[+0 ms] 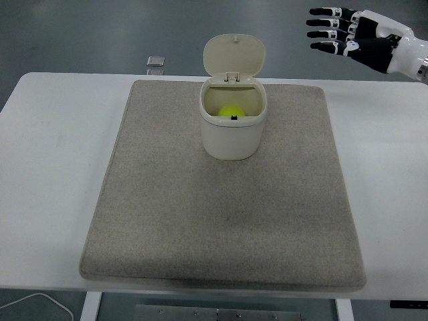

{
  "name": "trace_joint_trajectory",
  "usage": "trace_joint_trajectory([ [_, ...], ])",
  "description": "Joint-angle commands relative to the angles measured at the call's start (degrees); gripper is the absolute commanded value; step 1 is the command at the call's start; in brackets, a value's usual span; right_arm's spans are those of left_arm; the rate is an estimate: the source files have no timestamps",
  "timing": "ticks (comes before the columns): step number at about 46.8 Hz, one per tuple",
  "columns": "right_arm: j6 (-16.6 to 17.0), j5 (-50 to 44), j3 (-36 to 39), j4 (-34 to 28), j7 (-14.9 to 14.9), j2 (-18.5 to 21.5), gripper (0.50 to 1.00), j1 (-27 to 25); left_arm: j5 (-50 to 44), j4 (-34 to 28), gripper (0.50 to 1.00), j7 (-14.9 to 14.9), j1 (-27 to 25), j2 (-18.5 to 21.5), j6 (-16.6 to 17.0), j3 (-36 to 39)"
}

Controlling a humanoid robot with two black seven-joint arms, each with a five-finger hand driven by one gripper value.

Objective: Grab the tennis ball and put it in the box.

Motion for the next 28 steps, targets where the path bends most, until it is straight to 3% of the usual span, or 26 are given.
trace_joint_trajectory([
  [1,-0.1,1.6,0.1,-1.1,0.0,0.2,0.895,-0.5,0.0,0.0,0.992,0.0,0.0,0.0,0.1,0.0],
  [8,-0.4,6.6,0.1,-2.7,0.0,0.6,0.895,-1.2,0.0,0.0,0.992,0.0,0.0,0.0,0.0,0.0],
  [19,-5.7,9.8,0.1,-3.5,0.0,1.7,0.897,-2.7,0.0,0.0,0.992,0.0,0.0,0.0,0.0,0.0],
  [28,-7.1,11.0,2.0,-3.9,0.1,3.3,0.897,-4.1,0.0,0.0,0.992,0.0,0.0,0.0,0.0,0.0],
])
